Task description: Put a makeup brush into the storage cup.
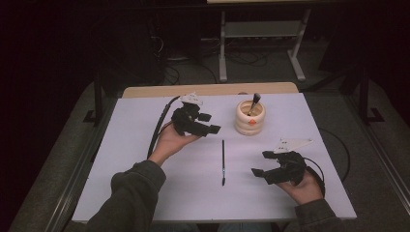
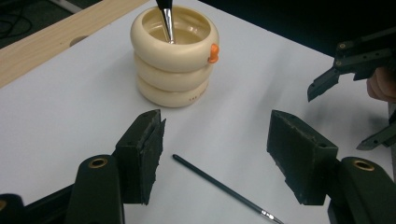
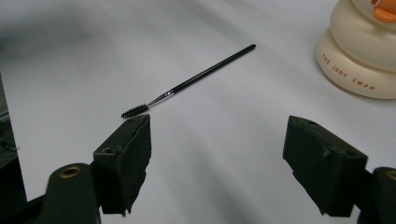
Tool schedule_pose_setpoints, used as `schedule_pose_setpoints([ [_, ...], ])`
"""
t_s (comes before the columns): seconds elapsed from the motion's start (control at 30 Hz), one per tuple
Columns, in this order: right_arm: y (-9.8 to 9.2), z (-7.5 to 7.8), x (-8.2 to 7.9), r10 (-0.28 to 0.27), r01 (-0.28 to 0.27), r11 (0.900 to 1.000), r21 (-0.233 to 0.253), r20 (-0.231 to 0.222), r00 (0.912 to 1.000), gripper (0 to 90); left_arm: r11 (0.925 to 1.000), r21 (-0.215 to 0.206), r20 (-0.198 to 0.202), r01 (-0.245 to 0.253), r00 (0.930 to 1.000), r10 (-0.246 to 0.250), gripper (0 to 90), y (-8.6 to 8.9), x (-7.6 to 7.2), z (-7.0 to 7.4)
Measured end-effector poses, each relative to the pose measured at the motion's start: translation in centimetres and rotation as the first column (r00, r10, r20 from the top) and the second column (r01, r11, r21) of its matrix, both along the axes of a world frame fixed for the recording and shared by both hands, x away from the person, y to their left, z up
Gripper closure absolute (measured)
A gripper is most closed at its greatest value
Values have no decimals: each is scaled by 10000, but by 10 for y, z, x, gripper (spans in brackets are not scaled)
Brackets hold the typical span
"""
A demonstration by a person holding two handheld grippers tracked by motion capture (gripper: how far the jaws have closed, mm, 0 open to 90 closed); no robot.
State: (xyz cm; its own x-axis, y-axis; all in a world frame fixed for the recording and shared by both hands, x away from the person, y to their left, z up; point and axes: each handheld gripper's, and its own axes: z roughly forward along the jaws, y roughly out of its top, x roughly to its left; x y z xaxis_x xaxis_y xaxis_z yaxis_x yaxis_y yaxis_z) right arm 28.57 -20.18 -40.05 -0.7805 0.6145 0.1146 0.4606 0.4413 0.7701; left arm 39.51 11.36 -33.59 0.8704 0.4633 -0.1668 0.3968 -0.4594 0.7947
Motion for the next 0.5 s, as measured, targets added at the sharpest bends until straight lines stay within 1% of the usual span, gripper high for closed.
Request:
schedule_pose_setpoints([
  [0.03,0,0,0,16,-16,10000,6,2,10000,228,10000,-30,1,-15,10000,15,356,1,-1,0],
  [0.07,1,1,-1,-17,17,10000,3,-87,10000,228,10000,-15,27,-11,10000,11,355,3,-2,-1],
  [0.1,1,1,-1,-20,19,10000,-34,-75,10000,228,9999,-60,45,-81,10000,81,355,4,-4,-1],
  [0.17,2,1,-1,35,-35,10000,-21,-18,10000,228,10000,4,77,-72,9999,72,355,7,-7,-2],
  [0.3,3,2,-2,-6,7,10000,29,-87,10000,228,9999,-10,145,-120,9998,120,350,12,-12,-2],
  [0.33,4,2,-2,-12,12,10000,28,-94,10000,227,9998,-105,122,-194,9997,195,349,13,-13,-3],
  [0.37,4,2,-2,-1,1,10000,5,-80,10000,227,9998,-62,191,-183,9996,184,348,14,-14,-3],
  [0.4,4,2,-1,20,-20,10000,-1,-28,10000,226,9996,-112,181,-244,9995,246,347,15,-15,-3],
  [0.43,5,2,-2,-31,32,10000,15,-57,10000,225,9998,-65,202,-192,9996,193,346,17,-16,-3],
  [0.47,5,2,-2,-62,63,10000,54,-88,9999,226,9996,-125,166,-237,9996,239,346,18,-17,-4],
  [0.5,5,3,-2,-61,61,10000,15,-65,10000,226,9997,-83,195,-234,9995,236,345,20,-18,-4],
])
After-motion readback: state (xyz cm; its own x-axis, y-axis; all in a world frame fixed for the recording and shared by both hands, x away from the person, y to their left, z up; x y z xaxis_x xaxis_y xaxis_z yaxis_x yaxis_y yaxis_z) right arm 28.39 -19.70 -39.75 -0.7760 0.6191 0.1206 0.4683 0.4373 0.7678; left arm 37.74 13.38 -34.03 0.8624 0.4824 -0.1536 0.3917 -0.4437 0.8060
